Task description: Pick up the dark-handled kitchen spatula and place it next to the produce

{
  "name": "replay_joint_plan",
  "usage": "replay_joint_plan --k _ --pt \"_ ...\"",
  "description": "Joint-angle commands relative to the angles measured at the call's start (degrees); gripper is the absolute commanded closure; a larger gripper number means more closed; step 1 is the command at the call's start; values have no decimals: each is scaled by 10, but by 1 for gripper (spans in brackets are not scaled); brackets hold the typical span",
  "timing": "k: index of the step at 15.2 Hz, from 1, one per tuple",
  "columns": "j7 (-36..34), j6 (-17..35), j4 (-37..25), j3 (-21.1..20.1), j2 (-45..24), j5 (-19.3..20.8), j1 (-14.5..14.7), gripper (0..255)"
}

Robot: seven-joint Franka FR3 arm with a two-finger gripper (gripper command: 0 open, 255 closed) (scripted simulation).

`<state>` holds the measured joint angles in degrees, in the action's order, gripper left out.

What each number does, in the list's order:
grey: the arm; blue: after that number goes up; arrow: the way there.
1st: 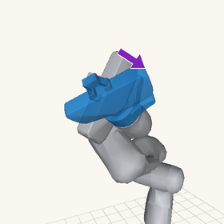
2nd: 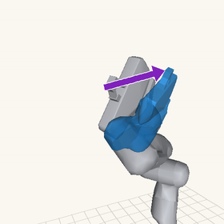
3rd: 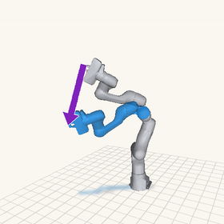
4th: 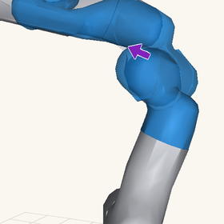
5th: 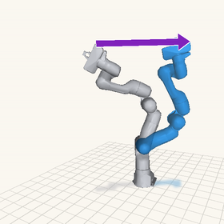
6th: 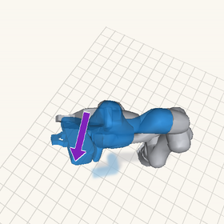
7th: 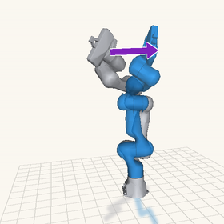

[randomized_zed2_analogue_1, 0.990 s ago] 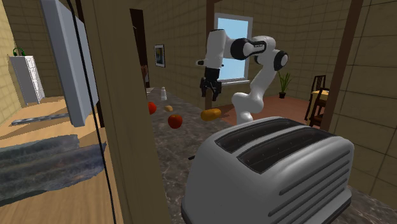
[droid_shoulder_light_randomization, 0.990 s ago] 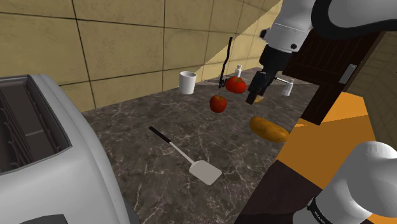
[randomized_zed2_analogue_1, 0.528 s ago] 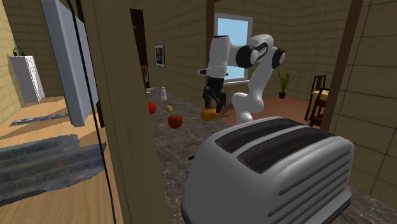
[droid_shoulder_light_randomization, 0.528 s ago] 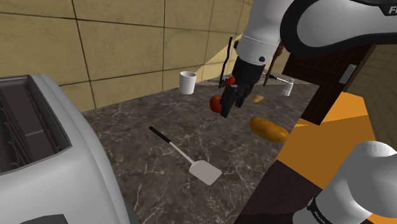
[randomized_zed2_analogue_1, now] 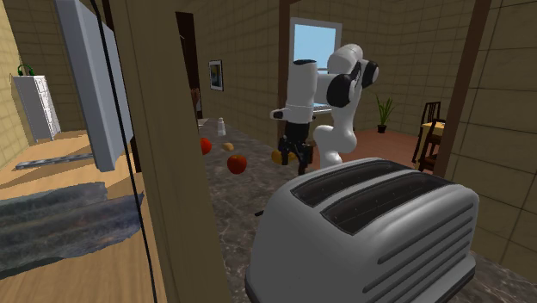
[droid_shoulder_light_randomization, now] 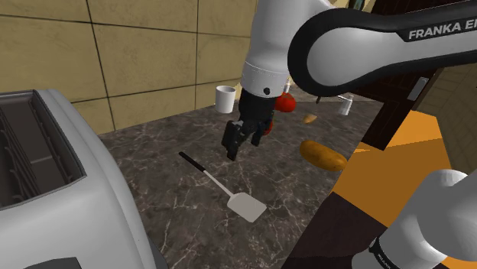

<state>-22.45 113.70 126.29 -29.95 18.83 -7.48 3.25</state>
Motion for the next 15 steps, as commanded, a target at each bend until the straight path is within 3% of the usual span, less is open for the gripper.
replay_joint_plan --k 1,5,15 --pt "-37 10 -31 -26 -45 16 -2 0" --pt "-106 26 -84 -65 -130 60 -1 0" --pt "-119 83 -48 -69 -156 77 0 0"
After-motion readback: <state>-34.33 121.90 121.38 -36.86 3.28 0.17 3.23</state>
